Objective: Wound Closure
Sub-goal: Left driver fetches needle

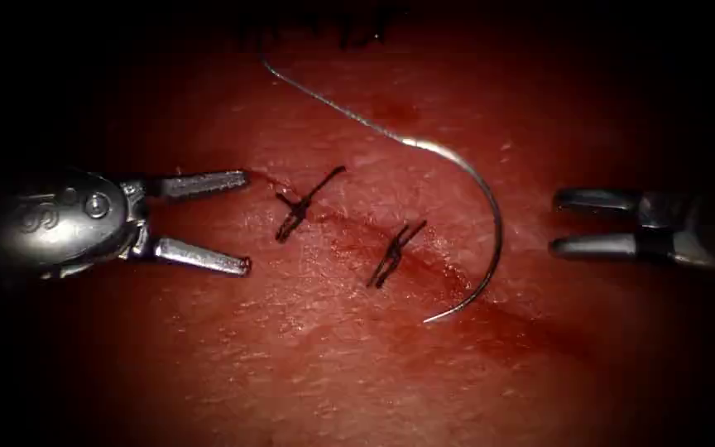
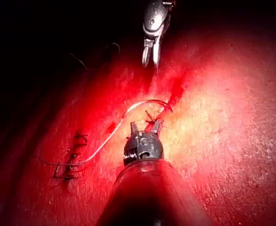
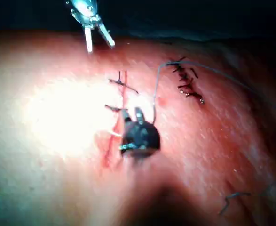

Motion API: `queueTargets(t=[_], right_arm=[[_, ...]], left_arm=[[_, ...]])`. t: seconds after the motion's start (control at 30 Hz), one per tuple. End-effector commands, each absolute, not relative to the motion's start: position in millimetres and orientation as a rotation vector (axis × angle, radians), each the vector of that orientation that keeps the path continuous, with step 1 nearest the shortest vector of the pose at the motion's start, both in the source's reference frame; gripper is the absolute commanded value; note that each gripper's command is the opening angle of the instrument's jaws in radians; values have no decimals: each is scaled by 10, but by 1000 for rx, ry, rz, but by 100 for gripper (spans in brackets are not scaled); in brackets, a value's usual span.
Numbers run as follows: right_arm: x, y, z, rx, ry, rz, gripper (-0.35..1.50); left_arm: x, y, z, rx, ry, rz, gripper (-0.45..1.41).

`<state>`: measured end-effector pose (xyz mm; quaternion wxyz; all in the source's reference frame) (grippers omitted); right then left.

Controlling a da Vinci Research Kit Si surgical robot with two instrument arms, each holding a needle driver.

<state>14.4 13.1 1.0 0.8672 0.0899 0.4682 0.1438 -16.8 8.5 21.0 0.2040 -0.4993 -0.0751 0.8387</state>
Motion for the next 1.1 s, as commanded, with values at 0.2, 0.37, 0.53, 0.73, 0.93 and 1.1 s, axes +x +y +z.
queueTargets(t=[0.2,0.37,0.53,0.73,0.93,1.1], right_arm=[[152,128,13,192,981,302,8],[152,127,15,189,981,301,11],[146,128,17,191,982,297,14],[147,129,16,193,979,297,13],[143,127,15,201,940,299,13],[140,126,15,202,903,320,11]], left_arm=[[-179,81,212,-1370,-222,2323,40],[-193,78,210,-1329,-243,2285,49],[-217,73,203,-1281,-262,2249,49],[-248,66,199,-1188,-301,2177,32],[-280,61,216,-1052,-310,2183,45],[-300,46,231,-984,-342,2201,49]])
